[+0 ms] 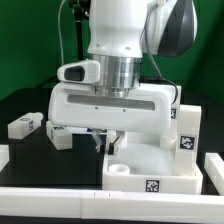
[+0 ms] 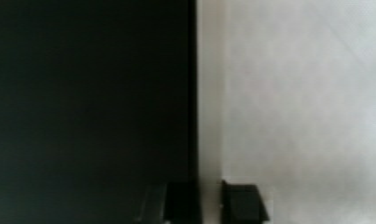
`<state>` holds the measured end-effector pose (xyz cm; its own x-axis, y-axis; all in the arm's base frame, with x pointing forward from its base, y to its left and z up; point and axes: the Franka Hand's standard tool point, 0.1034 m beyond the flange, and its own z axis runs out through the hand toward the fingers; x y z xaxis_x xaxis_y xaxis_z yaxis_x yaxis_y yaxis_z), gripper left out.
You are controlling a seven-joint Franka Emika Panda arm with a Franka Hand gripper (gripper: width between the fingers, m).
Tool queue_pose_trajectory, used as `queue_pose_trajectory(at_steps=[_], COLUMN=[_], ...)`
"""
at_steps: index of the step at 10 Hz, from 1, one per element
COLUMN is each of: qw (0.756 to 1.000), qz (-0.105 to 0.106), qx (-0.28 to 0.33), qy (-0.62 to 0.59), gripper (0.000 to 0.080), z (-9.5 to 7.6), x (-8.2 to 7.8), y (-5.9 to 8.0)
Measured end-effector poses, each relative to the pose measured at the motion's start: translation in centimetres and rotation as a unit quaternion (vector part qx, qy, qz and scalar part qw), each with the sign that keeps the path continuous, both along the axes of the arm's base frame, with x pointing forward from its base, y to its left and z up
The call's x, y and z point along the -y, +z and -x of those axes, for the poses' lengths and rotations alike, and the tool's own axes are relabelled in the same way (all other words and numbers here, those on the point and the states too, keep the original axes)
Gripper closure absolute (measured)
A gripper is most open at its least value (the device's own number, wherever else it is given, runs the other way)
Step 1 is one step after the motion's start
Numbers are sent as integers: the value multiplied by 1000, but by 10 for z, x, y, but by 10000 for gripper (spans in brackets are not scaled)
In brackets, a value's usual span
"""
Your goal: Assemble desk
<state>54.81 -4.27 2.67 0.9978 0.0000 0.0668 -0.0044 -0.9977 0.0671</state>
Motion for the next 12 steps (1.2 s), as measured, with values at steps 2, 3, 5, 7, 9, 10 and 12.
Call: queue_pose_trajectory(at_steps=[2, 3, 5, 7, 9, 10, 12], qw=[995, 992, 978, 962, 943, 928, 904], qz=[11, 14, 23, 32, 41, 48, 59], qx=[-5, -7, -14, -20, -21, -23, -20], qy=[97, 125, 208, 270, 328, 370, 424], gripper=[745, 745, 745, 745, 745, 745, 745], z=[-4, -4, -4, -7, -17, -21, -28], x=[1, 2, 4, 0, -7, -10, -14], y=[1, 1, 1, 1, 0, 0, 1])
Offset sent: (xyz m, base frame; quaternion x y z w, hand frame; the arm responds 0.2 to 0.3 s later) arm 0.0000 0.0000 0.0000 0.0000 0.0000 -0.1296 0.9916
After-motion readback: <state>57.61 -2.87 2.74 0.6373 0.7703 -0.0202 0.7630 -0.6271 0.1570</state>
